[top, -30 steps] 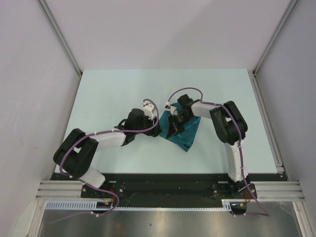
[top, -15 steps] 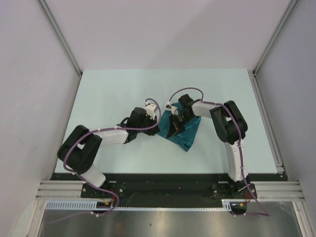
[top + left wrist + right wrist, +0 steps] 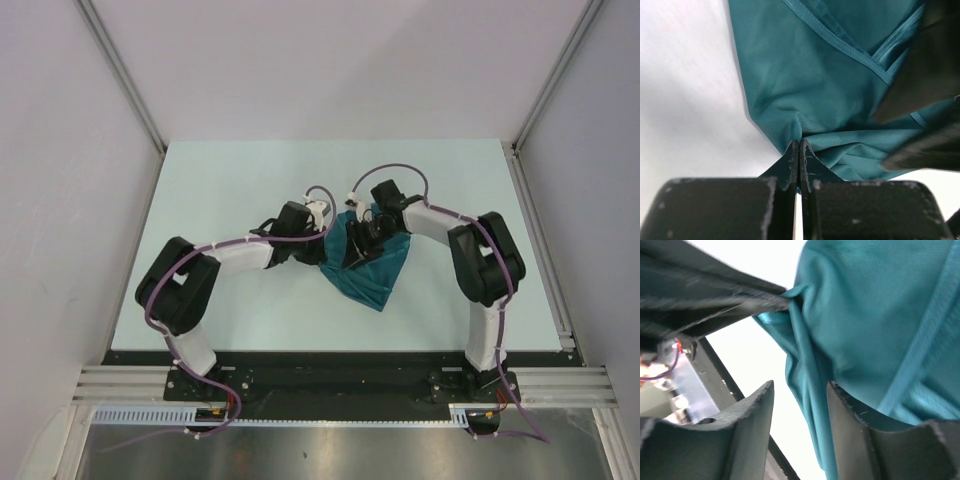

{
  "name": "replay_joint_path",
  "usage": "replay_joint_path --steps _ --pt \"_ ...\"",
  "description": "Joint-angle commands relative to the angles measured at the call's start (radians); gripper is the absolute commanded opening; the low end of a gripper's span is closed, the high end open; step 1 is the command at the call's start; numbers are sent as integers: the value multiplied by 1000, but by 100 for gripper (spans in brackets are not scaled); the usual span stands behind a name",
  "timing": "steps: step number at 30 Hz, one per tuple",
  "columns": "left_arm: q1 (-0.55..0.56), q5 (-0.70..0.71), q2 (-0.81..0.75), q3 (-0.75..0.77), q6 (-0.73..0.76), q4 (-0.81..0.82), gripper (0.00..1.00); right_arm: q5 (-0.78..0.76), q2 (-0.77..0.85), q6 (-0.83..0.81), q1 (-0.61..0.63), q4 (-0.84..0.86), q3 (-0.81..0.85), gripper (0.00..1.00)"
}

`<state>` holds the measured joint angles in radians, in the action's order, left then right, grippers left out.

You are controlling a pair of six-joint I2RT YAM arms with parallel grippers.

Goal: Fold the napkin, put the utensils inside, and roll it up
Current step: Roll the napkin with the utensil

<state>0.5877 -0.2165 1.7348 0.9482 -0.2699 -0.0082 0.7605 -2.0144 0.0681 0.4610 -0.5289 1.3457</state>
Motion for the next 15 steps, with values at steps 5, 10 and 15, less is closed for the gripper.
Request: replay_joint_path --steps 5,10,15 --pt "-40 -96 49 86 -55 -104 0 -211 256 -65 51 220 -219 63" --pt "-51 -115 48 84 -51 -105 0 -334 335 -67 102 434 -344 74" --pt "-54 -123 48 84 -51 -107 0 -455 358 -116 174 555 -395 75"
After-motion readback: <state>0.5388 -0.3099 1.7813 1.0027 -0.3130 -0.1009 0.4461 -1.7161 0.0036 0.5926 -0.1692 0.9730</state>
